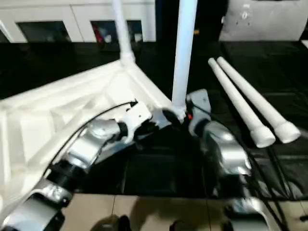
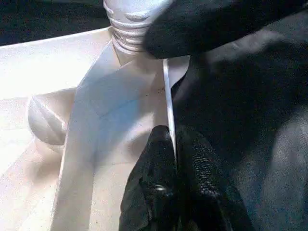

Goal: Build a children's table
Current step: Rotate leg to tighten

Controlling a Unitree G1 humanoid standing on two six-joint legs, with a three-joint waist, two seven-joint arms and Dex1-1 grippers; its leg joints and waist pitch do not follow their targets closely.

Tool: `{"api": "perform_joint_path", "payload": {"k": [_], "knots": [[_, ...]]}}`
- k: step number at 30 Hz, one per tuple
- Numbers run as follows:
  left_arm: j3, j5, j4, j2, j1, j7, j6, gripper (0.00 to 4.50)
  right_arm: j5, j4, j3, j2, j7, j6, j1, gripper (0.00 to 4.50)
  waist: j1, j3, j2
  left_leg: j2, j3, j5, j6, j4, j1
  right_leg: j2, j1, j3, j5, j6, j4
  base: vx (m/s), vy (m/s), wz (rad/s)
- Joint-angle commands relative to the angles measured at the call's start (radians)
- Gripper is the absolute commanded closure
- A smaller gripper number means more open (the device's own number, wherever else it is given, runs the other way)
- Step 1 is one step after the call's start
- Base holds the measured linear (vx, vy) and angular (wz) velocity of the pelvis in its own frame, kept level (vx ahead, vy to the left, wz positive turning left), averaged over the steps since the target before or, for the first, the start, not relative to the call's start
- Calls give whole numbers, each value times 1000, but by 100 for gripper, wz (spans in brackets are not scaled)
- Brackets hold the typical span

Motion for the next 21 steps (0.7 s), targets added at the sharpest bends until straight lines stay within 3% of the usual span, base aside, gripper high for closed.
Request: {"api": "perform_joint_path", "payload": {"k": [1,6,7,10,15,21], "knots": [[-26,-19,-42,26,-5,-93,-69,450,17,-38,8,-27,74,-16,6,9,-1,-69,-12,64,-28,-167,103,-65,26,-90,47,43,-124,-220,-76,0,0,0],[-65,-34,-56,87,20,-209,-140,450,40,-68,16,-109,201,-19,24,9,7,-67,-12,68,-26,-182,102,-66,28,-89,45,44,-129,-230,-74,0,0,0],[-82,-34,-45,110,23,-254,-171,450,48,-74,28,-141,251,-21,27,9,7,-67,-17,67,-25,-185,102,-67,28,-90,45,44,-136,-233,-75,0,0,0],[-115,-22,-11,151,22,-329,-241,450,60,-80,55,-193,335,-22,27,9,12,-66,-15,69,-26,-188,105,-67,26,-92,46,44,-157,-225,-76,0,0,0],[-140,-44,-6,190,15,-448,-285,450,48,-65,87,-213,416,-73,8,9,11,-68,-22,69,-25,-179,104,-67,26,-93,44,44,-166,-232,-74,0,0,0],[-147,-46,14,192,3,-464,-319,450,74,-72,123,-223,489,-70,5,9,13,-70,-23,69,-23,-159,115,-63,27,-92,44,44,-151,-241,-71,0,0,0]]}}
